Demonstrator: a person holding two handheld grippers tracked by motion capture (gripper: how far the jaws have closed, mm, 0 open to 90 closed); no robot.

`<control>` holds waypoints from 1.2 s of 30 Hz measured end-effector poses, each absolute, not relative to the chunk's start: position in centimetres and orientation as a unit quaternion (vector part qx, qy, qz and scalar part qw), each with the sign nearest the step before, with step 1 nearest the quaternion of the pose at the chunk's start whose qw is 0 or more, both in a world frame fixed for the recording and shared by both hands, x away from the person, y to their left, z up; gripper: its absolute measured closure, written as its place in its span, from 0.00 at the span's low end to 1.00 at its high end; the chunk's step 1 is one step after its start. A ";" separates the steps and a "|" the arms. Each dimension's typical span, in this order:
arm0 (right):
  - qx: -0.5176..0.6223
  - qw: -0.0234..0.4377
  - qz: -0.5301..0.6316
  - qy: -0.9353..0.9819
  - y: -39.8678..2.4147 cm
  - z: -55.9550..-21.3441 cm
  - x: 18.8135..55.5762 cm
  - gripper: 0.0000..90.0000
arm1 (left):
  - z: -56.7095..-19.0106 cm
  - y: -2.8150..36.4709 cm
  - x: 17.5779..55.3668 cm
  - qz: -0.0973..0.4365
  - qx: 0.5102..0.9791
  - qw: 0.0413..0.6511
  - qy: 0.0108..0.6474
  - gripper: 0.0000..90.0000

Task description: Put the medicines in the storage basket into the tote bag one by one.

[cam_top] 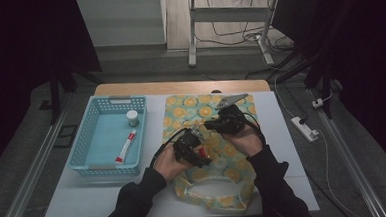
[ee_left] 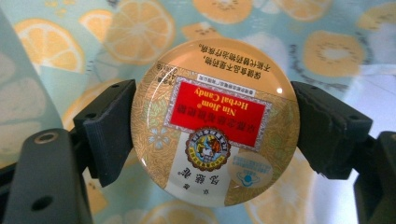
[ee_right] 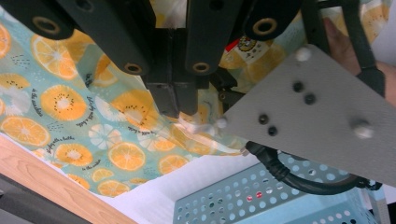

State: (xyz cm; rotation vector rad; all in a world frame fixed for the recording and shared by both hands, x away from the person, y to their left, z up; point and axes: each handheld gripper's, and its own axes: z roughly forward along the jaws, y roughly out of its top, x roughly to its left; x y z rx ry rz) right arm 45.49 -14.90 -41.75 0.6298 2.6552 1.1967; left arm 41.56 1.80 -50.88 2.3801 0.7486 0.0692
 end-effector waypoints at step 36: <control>0.212 0.082 0.393 0.891 -15.1 -42.3 45.8 0.99 | -49.0 4.6 40.3 0.009 0.871 0.388 0.301 0.04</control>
